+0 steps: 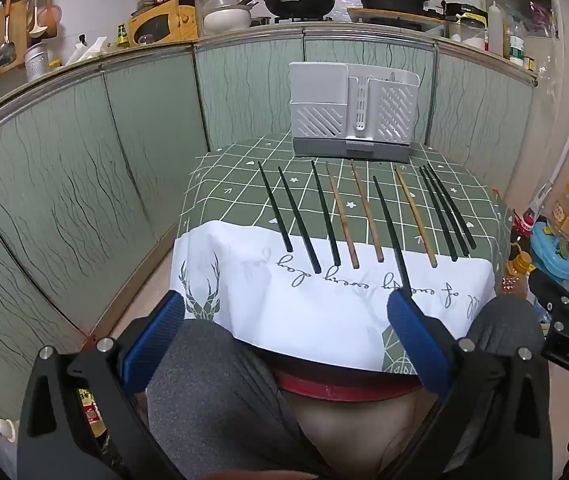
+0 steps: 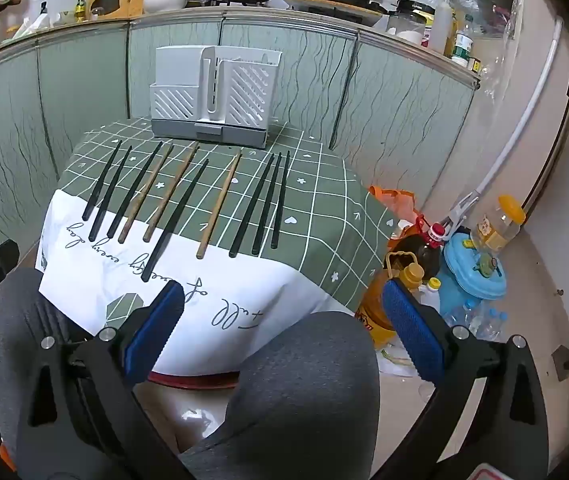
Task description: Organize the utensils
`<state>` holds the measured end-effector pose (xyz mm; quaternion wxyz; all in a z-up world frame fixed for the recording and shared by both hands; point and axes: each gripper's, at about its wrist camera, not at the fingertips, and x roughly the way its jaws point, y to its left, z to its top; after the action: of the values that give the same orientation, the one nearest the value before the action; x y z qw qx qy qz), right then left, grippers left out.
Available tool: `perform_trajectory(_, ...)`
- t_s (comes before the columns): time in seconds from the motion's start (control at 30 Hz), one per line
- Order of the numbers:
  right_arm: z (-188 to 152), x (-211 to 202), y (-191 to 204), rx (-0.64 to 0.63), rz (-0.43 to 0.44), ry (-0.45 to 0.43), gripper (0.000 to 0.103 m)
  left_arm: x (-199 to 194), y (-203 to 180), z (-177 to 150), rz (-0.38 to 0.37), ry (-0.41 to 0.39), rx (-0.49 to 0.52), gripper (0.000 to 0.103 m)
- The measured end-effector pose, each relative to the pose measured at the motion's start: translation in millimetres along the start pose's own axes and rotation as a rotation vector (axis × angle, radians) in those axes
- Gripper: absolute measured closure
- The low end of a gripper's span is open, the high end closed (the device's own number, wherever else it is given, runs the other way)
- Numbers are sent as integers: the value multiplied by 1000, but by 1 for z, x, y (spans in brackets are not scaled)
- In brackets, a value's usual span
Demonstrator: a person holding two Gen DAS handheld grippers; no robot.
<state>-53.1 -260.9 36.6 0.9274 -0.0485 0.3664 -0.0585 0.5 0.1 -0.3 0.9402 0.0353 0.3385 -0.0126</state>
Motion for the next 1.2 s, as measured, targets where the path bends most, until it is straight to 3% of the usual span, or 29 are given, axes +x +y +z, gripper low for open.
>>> perform_trajectory(1.2,-2,3,3,-5,11,19,8,10,-4,-3,16,28,40,4)
